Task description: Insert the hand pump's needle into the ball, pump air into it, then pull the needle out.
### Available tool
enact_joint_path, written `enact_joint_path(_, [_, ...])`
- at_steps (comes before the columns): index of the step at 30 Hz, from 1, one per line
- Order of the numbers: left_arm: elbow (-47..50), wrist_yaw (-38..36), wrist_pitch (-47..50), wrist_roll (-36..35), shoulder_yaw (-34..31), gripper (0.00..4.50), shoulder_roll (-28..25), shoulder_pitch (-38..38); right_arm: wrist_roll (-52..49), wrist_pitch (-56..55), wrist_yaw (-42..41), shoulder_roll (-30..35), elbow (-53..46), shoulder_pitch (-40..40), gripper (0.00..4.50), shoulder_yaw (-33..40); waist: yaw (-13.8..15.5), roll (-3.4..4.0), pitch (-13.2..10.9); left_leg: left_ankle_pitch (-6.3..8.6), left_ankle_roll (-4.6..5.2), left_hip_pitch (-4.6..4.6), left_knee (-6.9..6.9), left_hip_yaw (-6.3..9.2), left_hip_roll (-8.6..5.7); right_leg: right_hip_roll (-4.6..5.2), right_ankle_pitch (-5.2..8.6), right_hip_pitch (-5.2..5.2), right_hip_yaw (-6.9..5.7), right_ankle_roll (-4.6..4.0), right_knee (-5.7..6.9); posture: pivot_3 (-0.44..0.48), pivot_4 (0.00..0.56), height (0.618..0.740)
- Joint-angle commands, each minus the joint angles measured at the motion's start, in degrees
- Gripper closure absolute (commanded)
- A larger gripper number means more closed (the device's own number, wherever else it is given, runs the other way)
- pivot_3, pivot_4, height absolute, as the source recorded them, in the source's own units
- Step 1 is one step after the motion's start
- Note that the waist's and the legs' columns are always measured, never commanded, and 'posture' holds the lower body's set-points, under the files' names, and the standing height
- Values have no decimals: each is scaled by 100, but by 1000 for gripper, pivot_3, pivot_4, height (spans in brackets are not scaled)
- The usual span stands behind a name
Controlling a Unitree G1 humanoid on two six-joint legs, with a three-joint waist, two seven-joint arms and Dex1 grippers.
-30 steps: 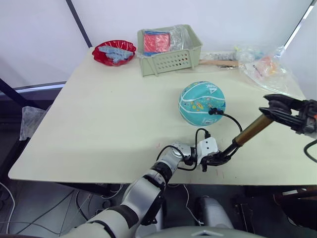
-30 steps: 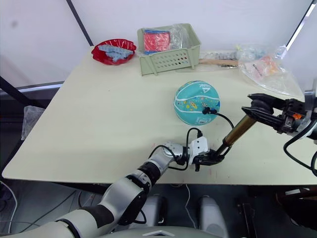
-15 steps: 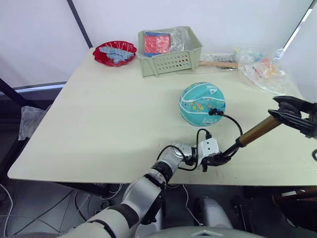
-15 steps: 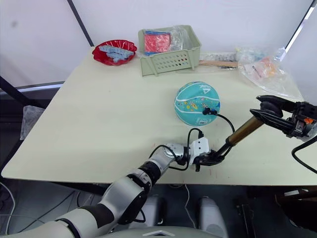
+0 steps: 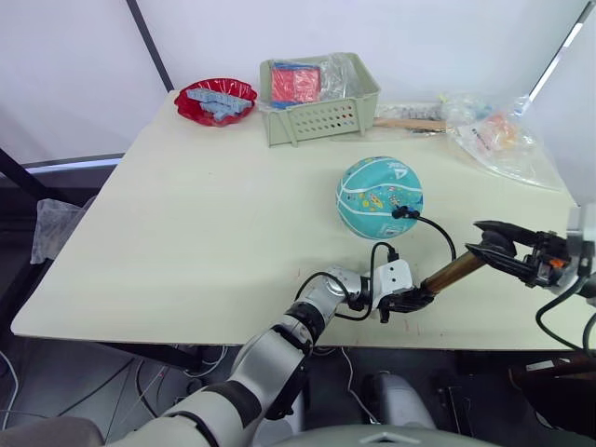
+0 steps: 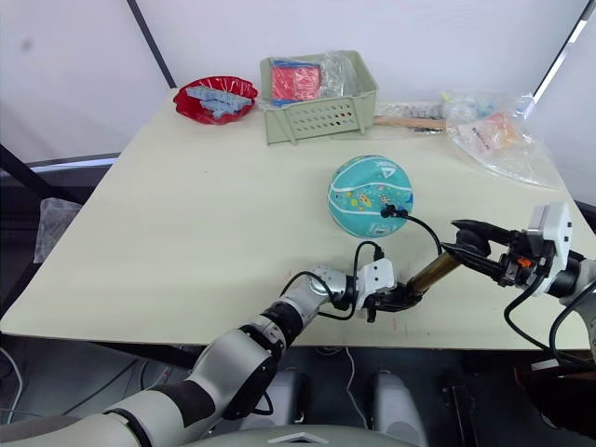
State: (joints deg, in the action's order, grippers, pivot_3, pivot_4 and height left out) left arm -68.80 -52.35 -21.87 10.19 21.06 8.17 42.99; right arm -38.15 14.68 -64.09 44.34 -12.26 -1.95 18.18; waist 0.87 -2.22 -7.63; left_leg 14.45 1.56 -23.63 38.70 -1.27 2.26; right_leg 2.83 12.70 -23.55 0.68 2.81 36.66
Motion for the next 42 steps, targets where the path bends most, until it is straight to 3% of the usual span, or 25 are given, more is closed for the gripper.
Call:
enact_joint_path(1, [-334,345,234,113,-23,3349,549,162,410,-32,-29,-115,257,-243,2869,-418,0,-3,4,0,0,0,0,0,0,0,0,0,0,0,0,0,150,735])
enact_joint_path(8, [-366,387,237,129,-14,3349,624,242,278,-32,63,-209,239,-119,2869,-345,1,-2,4,0,0,0,0,-1,0,1,-1,0,0,-1,0,0,150,735])
enact_joint_path(21, [-419,386,240,132,49,3349,693,236,-1313,1302,122,890,-584,333,2869,1300,1,31,-18,0,0,-6,0,-2,-1,4,-1,-4,3,-1,-2,0,150,735])
enact_joint_path(28, [-425,380,219,147,58,3349,595,168,-1786,2022,145,1384,-451,810,2869,1735,0,37,-26,0,0,-10,0,-2,-2,5,-1,-6,2,-1,-5,0,150,735])
enact_joint_path(36, [-401,300,191,149,65,3349,510,140,-1676,2257,-29,1816,-164,1290,2869,1769,-2,47,-31,0,0,-9,0,-2,-2,6,-1,-7,5,-1,-5,0,150,735])
enact_joint_path(42, [-393,248,181,124,17,3349,437,153,-1560,2233,-109,1630,-218,1270,2869,1418,-3,46,-34,0,0,-9,0,-2,-2,5,-1,-7,4,0,-5,0,150,735])
